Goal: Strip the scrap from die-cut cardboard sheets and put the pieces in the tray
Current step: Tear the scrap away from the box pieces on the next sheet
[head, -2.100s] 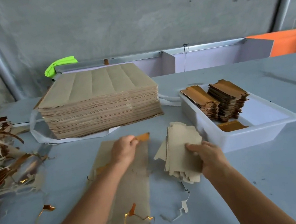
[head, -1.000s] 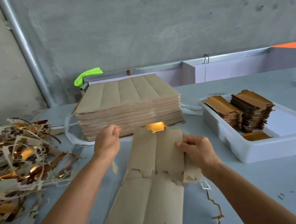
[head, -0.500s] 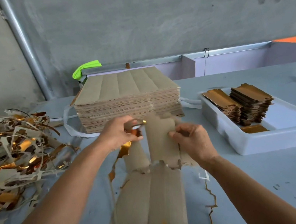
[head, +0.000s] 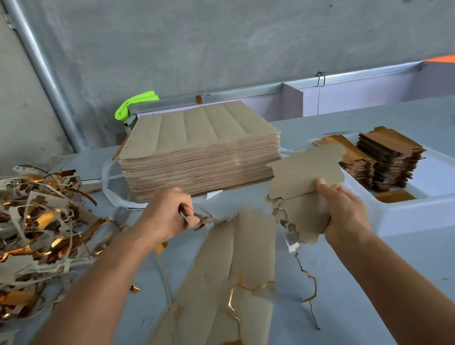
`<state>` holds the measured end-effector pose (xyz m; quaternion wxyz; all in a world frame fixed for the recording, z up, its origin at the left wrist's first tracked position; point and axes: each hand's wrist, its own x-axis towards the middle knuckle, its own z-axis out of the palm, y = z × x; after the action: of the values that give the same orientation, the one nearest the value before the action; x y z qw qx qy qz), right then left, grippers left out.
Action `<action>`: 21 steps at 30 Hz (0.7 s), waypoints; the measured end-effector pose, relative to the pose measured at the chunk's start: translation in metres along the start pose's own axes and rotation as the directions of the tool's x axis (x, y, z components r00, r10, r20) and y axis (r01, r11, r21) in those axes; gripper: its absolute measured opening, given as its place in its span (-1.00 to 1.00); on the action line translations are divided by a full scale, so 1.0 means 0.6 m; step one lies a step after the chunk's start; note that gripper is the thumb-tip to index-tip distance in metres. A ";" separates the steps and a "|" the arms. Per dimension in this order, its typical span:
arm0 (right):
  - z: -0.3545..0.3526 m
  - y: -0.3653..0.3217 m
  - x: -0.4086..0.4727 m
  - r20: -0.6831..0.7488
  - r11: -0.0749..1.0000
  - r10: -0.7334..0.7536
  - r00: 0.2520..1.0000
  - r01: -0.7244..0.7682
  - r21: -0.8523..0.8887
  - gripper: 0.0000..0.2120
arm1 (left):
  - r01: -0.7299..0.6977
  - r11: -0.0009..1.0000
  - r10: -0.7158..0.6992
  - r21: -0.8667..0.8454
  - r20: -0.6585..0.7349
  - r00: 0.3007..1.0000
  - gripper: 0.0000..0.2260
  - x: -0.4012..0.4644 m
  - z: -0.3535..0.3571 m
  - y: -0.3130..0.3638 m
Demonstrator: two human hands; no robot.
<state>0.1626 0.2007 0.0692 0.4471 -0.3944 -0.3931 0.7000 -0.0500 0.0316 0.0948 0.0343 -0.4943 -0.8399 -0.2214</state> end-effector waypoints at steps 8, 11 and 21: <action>0.017 0.014 -0.021 0.208 0.985 -0.132 0.969 0.151 -0.078 -0.64 | -0.010 0.993 -0.037 0.113 0.405 0.914 0.07 -0.003 0.048 0.083; 0.022 0.011 -0.035 0.307 0.973 -0.168 0.937 0.207 -0.099 -0.68 | 0.260 0.870 -0.075 -0.419 0.408 0.910 -0.23 0.001 0.072 0.097; 0.030 0.005 -0.046 0.411 0.977 -0.163 0.897 0.205 -0.061 -0.73 | 0.304 0.834 -0.021 -0.461 0.522 0.852 -0.51 0.003 0.094 0.064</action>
<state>0.1534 0.1707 0.0785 0.3997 -0.2250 -0.5478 0.6997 -0.0093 0.0721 0.0578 -0.3395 -0.4483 -0.7663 -0.3108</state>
